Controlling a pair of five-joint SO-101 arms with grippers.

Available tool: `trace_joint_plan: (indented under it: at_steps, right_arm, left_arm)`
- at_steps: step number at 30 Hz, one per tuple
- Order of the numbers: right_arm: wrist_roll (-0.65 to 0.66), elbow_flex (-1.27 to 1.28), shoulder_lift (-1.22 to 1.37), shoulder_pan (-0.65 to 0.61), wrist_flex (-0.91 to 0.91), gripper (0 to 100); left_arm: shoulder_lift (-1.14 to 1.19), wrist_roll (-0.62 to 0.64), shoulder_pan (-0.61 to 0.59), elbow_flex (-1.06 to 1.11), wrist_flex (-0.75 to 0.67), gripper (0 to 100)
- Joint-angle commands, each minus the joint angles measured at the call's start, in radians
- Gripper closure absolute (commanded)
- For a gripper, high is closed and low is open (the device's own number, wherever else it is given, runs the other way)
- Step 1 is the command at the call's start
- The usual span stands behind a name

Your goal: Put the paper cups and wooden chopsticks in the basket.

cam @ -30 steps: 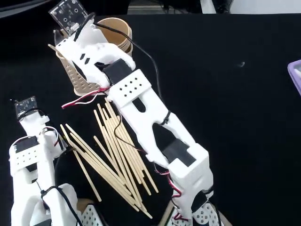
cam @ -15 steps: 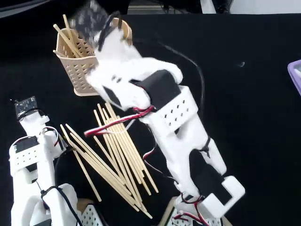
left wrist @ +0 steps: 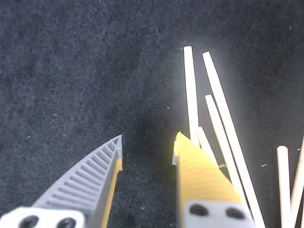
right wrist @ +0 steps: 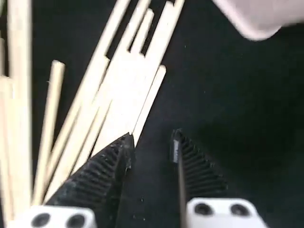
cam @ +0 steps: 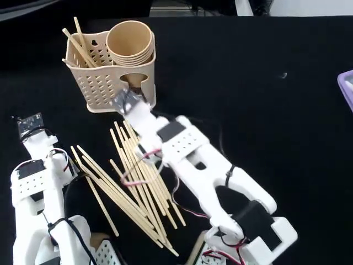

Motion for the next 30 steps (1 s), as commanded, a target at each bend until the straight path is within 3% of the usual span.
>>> trace_joint_plan:
  at_steps: [1,8,18,30]
  right_arm:
    - [0.012,0.113,-0.054,0.000,-0.133,83.6]
    - [0.012,0.105,0.125,-0.002,-0.264,83.6]
    - [0.012,-0.097,0.286,-0.002,-0.080,83.6]
    - [-0.025,-0.114,0.107,-0.035,0.017,83.5]
  left_arm:
    - [-0.023,0.011,0.012,-0.010,-0.012,83]
    - [-0.023,0.011,0.012,-0.008,-0.012,83]
    - [-0.023,0.011,0.012,-0.008,-0.012,83]
    - [-0.023,0.011,0.012,-0.008,-0.012,83]
